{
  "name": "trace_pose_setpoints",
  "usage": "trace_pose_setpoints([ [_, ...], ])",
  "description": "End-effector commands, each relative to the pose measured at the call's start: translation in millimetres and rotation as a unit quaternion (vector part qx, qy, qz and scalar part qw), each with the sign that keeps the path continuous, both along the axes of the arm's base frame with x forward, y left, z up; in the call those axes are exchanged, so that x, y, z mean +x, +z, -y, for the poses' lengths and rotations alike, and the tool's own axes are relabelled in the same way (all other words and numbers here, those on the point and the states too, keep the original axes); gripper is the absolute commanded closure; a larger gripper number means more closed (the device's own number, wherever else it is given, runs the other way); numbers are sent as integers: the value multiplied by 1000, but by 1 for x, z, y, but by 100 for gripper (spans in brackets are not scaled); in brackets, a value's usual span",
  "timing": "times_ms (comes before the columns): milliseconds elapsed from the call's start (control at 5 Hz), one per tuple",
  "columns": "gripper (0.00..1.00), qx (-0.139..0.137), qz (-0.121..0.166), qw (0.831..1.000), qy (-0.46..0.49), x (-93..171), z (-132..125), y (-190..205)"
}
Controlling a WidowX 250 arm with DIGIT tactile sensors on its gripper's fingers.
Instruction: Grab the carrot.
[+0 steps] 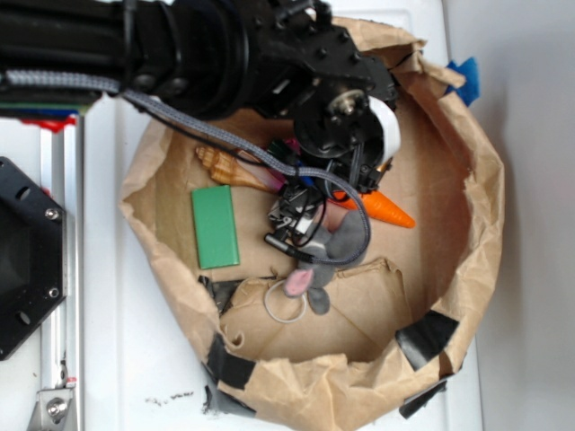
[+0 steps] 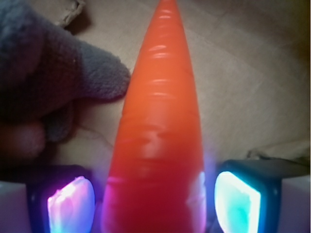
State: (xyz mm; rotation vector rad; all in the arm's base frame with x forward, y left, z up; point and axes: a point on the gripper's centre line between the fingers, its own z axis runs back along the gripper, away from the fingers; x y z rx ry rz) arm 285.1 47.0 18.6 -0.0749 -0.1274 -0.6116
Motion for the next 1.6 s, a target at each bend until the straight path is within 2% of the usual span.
trace_pose_setpoints([
  [0, 100, -7, 19, 1000, -9, 3, 13, 5],
  [200, 100, -5, 27, 1000, 8, -2, 8, 22],
  [400, 100, -30, 37, 998, 45, -10, -1, 64],
  [600, 100, -58, 65, 992, 87, -22, -5, 113],
  [800, 100, -107, 49, 986, 114, -31, -7, 149],
  [1000, 100, -115, 2, 978, 176, -34, 5, 164],
  [1200, 100, -92, -32, 972, 214, -36, 15, 163],
  [1400, 100, -105, -62, 970, 212, -35, 16, 158],
])
